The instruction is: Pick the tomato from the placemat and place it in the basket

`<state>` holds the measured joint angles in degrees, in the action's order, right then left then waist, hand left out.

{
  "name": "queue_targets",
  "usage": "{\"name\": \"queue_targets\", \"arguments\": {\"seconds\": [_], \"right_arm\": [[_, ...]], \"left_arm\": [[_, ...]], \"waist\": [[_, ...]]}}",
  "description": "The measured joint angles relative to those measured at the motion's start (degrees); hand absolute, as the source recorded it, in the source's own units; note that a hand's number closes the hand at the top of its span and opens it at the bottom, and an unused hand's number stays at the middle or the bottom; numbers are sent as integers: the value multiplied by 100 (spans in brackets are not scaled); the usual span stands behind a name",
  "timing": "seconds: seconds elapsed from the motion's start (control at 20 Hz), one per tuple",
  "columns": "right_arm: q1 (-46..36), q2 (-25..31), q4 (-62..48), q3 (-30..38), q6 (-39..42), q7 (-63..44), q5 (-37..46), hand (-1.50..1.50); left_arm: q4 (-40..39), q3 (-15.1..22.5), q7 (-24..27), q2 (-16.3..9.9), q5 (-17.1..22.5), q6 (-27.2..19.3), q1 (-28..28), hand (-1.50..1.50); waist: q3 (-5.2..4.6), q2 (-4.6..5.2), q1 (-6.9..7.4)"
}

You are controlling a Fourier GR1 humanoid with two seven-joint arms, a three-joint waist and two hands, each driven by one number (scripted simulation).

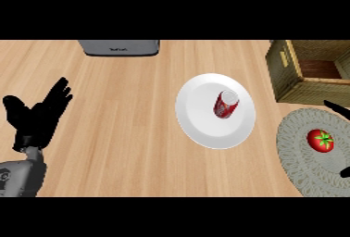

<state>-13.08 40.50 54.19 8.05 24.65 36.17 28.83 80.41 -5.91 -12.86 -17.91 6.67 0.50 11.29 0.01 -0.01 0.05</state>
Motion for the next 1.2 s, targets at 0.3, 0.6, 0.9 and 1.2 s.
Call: {"name": "queue_targets", "arguments": {"seconds": [0.3,0.6,0.9,1.2], "right_arm": [[115,-174,116,-8,-281,-120,344,-150],[141,-430,190,-13,-529,-321,661,-150],[8,-484,18,-285,-810,-148,1218,150],[-59,-568,-190,-364,-1123,103,1590,150]], "left_arm": [[-221,-132,110,40,-76,106,106,0],[-120,-206,93,98,-152,188,10,0],[-39,-220,10,168,-180,233,9,0],[-329,-281,114,189,-281,260,206,0]], "waist": [[-2,1,-7],[-2,0,-3],[-8,1,7],[-73,-27,-8]]}}
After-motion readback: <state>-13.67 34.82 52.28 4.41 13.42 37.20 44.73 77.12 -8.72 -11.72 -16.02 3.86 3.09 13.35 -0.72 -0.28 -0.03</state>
